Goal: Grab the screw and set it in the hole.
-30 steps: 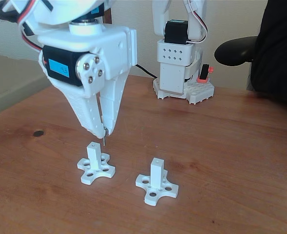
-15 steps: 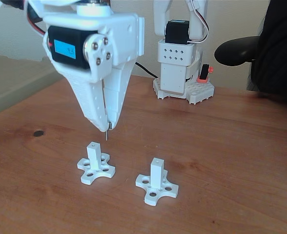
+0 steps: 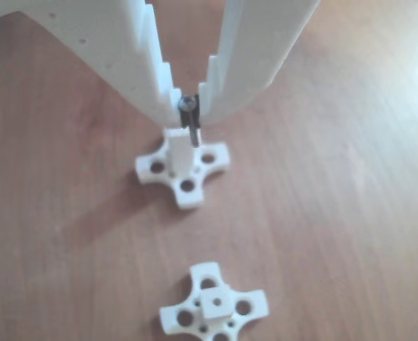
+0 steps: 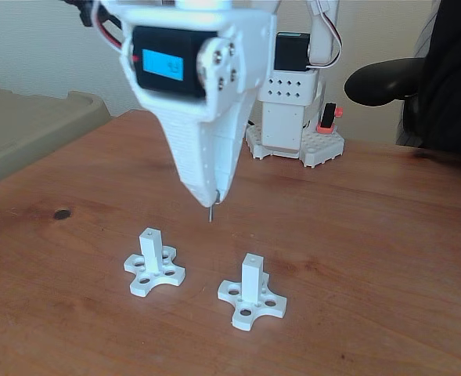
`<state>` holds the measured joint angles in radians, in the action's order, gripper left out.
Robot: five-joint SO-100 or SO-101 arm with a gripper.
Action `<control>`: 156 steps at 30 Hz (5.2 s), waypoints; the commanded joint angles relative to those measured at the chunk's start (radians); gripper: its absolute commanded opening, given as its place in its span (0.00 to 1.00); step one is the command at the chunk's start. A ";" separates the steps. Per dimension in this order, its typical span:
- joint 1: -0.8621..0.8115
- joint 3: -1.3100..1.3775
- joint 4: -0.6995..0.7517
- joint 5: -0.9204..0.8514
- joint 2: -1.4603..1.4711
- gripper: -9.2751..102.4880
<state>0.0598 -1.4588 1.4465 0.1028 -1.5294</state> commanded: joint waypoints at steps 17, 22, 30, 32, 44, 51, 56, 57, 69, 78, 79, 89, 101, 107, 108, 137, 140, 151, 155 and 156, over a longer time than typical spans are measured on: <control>0.071 -0.060 -0.067 0.026 -0.127 0.04; 0.087 -0.067 -0.080 0.032 -0.121 0.04; 0.110 -0.094 -0.101 0.037 -0.117 0.04; 0.114 -0.098 -0.104 0.038 -0.115 0.04; 0.118 -0.074 -0.103 0.041 -0.064 0.04; 0.115 -0.063 -0.104 0.041 -0.032 0.04; 0.114 -0.054 -0.106 0.043 -0.012 0.04; 0.114 -0.052 -0.106 0.043 -0.011 0.04; 0.112 -0.032 -0.109 0.043 0.009 0.04; 0.112 -0.008 -0.101 0.041 0.023 0.04; 0.112 0.000 -0.094 0.040 0.023 0.04; 0.107 0.011 -0.084 0.037 0.028 0.04; 0.107 0.020 -0.091 0.037 0.043 0.04; 0.107 0.025 -0.094 0.037 0.054 0.04; 0.107 0.026 -0.094 0.037 0.057 0.04; 0.107 0.049 -0.098 0.035 0.092 0.04; 0.107 0.052 -0.089 0.037 0.092 0.06; 0.107 0.057 -0.071 0.043 0.092 0.13; 0.107 0.057 -0.064 0.043 0.091 0.13; 0.107 0.057 -0.063 0.041 0.091 0.13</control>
<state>0.1718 -1.4849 1.3683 0.1365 -1.4128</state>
